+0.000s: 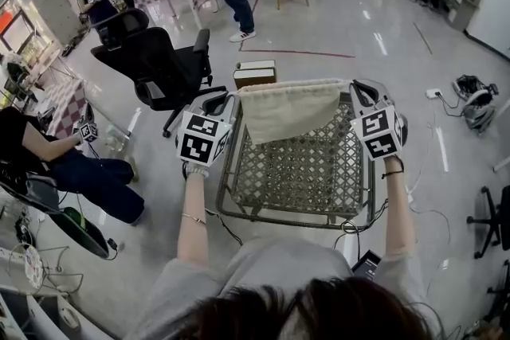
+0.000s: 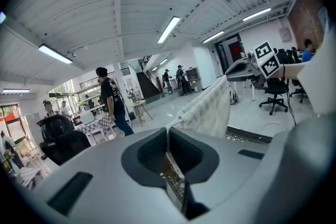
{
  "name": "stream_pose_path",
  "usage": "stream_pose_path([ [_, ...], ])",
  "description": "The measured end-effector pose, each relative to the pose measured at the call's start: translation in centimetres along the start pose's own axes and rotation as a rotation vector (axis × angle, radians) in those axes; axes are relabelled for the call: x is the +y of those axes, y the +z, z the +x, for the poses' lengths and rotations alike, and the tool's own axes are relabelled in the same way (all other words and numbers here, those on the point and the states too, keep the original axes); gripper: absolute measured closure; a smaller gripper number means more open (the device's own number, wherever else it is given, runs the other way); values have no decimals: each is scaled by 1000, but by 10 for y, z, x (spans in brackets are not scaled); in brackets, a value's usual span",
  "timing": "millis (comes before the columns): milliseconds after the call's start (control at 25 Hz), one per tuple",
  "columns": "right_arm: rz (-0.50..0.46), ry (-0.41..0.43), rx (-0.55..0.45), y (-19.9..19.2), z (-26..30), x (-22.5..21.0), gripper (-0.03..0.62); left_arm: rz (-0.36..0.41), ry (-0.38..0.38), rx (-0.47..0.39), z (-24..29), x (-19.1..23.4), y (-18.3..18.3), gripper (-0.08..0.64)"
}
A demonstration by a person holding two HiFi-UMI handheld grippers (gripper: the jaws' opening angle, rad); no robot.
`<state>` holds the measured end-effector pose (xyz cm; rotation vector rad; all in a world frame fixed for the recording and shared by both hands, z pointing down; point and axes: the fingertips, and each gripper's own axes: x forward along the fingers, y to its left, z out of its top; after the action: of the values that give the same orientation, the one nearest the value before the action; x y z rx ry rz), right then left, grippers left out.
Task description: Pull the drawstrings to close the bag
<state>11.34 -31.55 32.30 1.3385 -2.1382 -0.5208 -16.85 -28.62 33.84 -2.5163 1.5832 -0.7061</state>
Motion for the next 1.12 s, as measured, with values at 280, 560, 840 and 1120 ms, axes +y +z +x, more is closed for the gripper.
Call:
stream_pose_path([
  [280,18,-58,8,0,-1,-16,566,-16,17,-31,5,3,14,528],
  [560,77,-143,11,-4,-2,-39,566,-39,54,-38,11,7,21,527],
  [840,106,-163,4,-2,2,-48,566,-47,65,-48,12,12,27,528],
  [1120,118,-171,15,-4,4,-54,566,-38,62,-46,13,16,26,528],
])
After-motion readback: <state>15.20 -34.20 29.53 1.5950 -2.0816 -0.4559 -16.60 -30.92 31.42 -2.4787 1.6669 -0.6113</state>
